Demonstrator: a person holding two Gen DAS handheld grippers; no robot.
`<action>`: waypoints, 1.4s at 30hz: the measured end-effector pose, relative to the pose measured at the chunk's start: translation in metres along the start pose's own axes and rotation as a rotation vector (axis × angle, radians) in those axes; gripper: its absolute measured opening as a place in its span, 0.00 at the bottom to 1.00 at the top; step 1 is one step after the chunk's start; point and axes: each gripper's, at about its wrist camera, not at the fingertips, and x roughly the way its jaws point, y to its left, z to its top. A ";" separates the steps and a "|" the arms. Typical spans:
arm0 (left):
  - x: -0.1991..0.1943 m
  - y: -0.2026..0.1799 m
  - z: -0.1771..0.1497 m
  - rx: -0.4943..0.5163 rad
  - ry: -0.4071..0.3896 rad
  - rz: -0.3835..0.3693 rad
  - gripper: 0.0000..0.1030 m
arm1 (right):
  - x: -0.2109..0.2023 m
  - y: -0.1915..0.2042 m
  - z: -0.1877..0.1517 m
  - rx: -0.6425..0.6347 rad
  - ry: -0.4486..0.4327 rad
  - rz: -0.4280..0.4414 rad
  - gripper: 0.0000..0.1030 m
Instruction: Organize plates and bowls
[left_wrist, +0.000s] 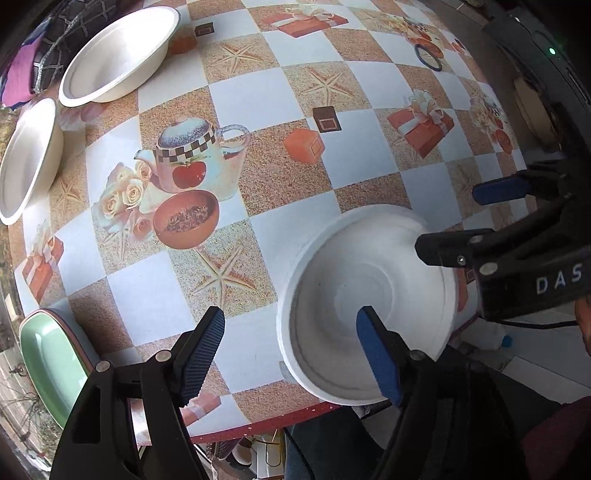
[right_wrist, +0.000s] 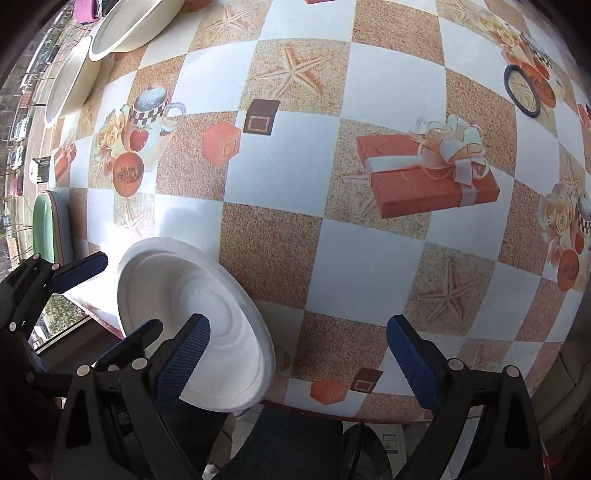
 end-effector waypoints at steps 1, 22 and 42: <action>-0.005 0.005 0.002 -0.019 -0.004 -0.001 0.76 | -0.004 -0.008 0.005 0.012 -0.006 -0.016 0.94; -0.038 0.118 0.027 -0.567 -0.103 -0.081 0.76 | -0.052 0.007 0.107 -0.007 -0.088 -0.082 0.94; -0.046 0.177 0.069 -0.918 -0.232 -0.201 0.76 | -0.096 0.089 0.249 -0.105 -0.246 -0.088 0.94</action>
